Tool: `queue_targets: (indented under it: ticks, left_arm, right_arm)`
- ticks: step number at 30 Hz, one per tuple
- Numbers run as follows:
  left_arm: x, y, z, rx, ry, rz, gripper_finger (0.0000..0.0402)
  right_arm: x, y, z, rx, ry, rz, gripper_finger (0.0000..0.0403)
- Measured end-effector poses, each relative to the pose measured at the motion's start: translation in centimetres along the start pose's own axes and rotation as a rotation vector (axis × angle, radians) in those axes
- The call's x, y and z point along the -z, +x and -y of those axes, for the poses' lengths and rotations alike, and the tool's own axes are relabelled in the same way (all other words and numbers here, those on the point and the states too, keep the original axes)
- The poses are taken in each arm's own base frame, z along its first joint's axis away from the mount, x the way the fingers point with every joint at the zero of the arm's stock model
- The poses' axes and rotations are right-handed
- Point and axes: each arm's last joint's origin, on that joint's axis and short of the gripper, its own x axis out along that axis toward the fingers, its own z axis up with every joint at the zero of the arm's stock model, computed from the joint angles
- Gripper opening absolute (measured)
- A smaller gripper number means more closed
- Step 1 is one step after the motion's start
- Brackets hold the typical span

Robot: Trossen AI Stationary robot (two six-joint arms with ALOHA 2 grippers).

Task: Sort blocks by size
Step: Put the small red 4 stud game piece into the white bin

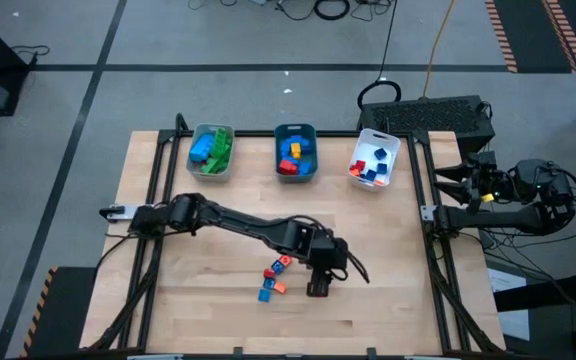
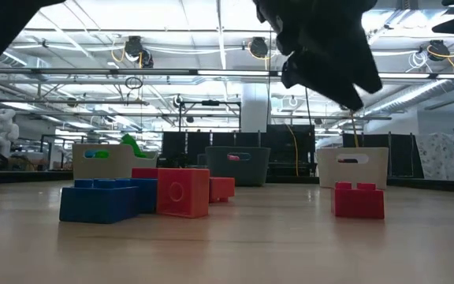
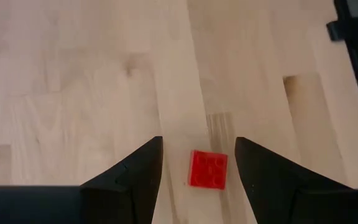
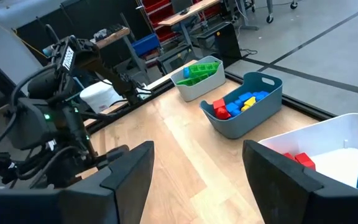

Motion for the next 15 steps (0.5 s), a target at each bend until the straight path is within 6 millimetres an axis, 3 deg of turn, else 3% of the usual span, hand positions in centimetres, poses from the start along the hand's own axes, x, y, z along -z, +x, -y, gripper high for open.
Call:
queue_targets:
  ticks: [15]
  left_arm:
    - [2.2,2.9,1.3,0.049,0.016,-0.004,0.0203]
  right_arm:
    - [0.0,0.0,0.0,0.0,-0.008,0.0,0.0238]
